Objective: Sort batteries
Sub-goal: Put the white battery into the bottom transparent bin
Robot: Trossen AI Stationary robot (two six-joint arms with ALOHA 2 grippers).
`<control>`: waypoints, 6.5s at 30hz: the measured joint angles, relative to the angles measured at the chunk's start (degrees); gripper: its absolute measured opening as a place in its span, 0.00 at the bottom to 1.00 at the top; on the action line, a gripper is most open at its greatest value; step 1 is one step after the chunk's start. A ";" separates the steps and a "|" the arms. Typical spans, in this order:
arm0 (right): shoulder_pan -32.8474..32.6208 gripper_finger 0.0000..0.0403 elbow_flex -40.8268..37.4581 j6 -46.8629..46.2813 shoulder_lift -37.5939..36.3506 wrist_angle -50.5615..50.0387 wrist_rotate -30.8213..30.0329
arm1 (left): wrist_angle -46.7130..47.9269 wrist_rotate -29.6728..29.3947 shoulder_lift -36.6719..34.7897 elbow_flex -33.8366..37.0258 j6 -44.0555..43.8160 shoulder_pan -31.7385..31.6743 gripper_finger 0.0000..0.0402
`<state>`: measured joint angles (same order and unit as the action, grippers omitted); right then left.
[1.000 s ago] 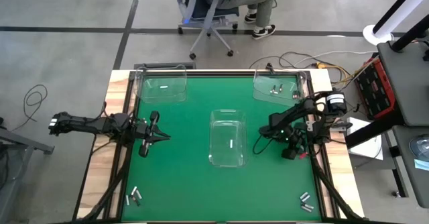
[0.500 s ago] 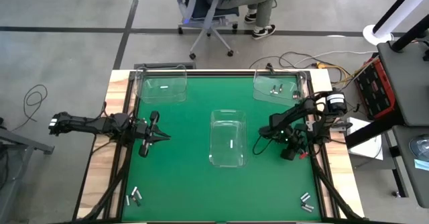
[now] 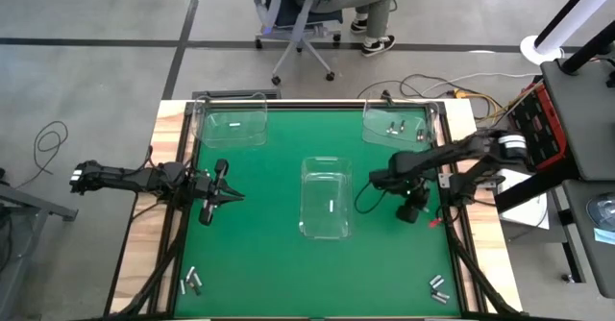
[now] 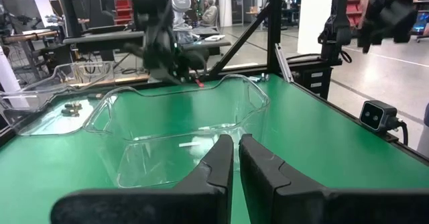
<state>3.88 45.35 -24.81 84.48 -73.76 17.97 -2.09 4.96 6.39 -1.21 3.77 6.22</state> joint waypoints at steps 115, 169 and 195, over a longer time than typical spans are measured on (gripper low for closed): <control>-48.36 0.78 21.16 -74.43 10.57 17.64 4.25 | -41.67 -0.01 10.30 0.03 -31.76 0.09 0.02; -50.03 0.53 -7.13 -77.61 6.41 49.29 22.13 | -46.87 -3.09 18.80 -0.02 -39.87 0.11 0.02; -32.33 0.48 18.37 -59.44 -9.95 13.43 -10.23 | -48.06 -5.12 18.88 0.00 -38.34 0.04 0.02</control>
<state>-28.46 63.72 -84.26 74.53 -60.33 7.74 -50.15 -0.17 25.28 -1.21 -34.57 6.26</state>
